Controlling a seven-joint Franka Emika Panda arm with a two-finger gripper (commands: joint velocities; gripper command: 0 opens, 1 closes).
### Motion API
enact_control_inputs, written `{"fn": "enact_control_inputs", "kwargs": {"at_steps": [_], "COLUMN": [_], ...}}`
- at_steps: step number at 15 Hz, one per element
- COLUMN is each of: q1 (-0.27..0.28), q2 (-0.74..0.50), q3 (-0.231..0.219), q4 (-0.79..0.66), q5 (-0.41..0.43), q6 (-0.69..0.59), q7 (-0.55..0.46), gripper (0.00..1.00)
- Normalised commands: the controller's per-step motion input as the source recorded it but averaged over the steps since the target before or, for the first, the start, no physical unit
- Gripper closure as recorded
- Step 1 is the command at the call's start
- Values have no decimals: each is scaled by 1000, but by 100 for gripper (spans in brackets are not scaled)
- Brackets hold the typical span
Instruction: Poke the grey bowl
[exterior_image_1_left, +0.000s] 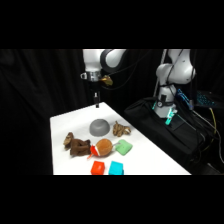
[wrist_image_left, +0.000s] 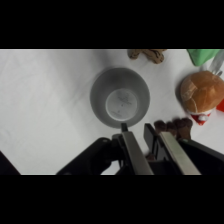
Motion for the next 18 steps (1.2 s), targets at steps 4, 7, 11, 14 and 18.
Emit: {"fn": "enact_control_inputs", "kwargs": {"at_steps": [4,7,11,14,18], "q1": [-23,-52,-122,-130,-125], "q2": [182,293,338,296,228], "q3": [25,64,128,126,117], "q4": [68,119,185,190,155], "q5": [110,246,346,196,125], "q6": [214,296,281,181,129], "q7": [6,-106,-216,-156,-134], "gripper": [99,98,99,100,100]}}
